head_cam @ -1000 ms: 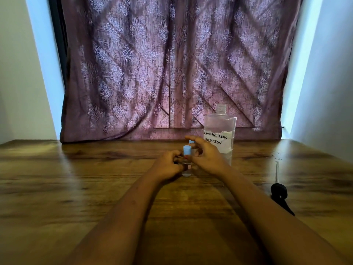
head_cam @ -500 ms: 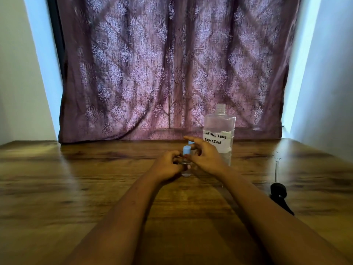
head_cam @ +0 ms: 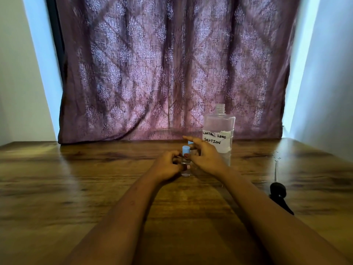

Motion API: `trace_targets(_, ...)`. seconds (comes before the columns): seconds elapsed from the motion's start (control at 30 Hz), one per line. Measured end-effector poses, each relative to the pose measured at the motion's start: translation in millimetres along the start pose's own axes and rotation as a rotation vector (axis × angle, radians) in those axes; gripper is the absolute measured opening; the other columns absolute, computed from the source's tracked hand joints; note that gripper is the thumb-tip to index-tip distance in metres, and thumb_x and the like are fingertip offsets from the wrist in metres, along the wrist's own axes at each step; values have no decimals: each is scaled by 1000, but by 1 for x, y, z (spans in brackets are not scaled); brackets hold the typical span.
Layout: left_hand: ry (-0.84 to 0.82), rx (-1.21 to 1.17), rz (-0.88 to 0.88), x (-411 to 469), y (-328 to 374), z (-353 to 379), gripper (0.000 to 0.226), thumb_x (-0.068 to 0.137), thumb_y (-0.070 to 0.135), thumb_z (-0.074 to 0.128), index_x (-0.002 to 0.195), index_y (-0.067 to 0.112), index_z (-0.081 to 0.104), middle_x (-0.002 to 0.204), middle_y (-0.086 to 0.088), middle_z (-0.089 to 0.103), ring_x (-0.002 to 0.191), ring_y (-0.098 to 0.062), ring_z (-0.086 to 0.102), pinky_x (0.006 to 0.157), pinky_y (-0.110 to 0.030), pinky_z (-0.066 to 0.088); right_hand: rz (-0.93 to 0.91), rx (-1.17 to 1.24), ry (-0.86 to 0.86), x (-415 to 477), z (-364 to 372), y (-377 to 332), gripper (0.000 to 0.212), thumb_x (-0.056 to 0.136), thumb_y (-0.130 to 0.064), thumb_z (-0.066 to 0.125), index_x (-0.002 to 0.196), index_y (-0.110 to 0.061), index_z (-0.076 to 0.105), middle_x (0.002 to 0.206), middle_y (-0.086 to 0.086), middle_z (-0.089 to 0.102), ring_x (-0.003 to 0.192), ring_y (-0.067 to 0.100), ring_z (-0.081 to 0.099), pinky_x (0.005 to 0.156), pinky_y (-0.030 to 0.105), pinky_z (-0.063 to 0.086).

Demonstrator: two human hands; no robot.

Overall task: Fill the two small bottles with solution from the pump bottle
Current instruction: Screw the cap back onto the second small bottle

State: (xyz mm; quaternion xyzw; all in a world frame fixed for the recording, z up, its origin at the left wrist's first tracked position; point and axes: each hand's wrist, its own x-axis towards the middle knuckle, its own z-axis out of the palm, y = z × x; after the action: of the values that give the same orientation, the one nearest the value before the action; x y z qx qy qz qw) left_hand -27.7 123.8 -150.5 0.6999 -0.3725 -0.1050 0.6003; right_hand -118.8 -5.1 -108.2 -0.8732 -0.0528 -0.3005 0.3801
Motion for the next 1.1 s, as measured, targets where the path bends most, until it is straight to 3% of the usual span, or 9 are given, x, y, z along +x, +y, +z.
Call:
trace_targets(0.07,-6,-12,-11,0,-1,0,31,60,29,81,90,34,74,97,-8,76,96,-33,72,91,-60,53,4,-3,8,-1,0,-1,50,83,-13,66,130,-19,49,112,10,62,76,4,53,78,20,49)
trace_targets(0.17,-1,-17,-34,0,0,1,32,59,30,80,89,38,73,97,-5,77,96,-30,72,91,-59,54,22,5,11,-1,1,-1,49,82,-15,68,127,-18,50,113,8,62,92,14,58,86,28,49)
trace_targets(0.4,1,-23,-69,-2,5,0,30,61,24,80,89,34,74,99,-9,76,96,-35,72,90,-62,53,23,18,3,1,2,5,51,81,-21,69,128,-23,49,105,1,63,77,-1,54,65,4,43)
trace_targets(0.5,23,-50,-64,-3,6,1,34,64,17,78,97,22,72,104,-17,74,100,-41,69,92,-64,51,31,37,-38,2,3,6,53,83,-16,67,132,-23,47,107,-2,59,67,-11,53,63,2,43)
trace_targets(0.63,28,-26,-72,-5,8,1,36,69,13,77,104,13,68,105,-23,72,102,-46,66,91,-67,48,48,49,-27,3,4,8,47,83,-9,66,127,-17,53,121,4,60,104,8,57,81,10,45)
trace_targets(0.7,37,-11,-89,-4,9,0,31,71,10,77,101,12,68,103,-28,70,99,-52,65,90,-71,46,52,53,-6,4,4,7,42,81,-5,67,120,-14,58,119,6,63,108,14,59,84,14,46)
trace_targets(0.83,76,165,-76,-3,11,-2,28,71,21,80,97,19,71,89,-13,76,84,-41,71,82,-64,54,67,13,46,5,6,6,31,79,-4,69,109,-13,63,113,6,66,102,14,62,84,18,49)
trace_targets(0.93,116,353,-66,-5,16,-2,39,64,41,75,100,26,71,86,0,77,87,-27,72,93,-58,51,67,-18,104,4,10,4,26,79,-5,68,102,-16,65,107,5,69,97,17,64,86,31,53)
trace_targets(1.1,150,353,-76,-9,17,-3,43,56,48,73,95,29,72,84,4,77,86,-19,73,92,-53,53,87,50,171,0,18,4,24,78,-12,71,95,-26,63,88,-13,65,86,1,63,77,19,54)
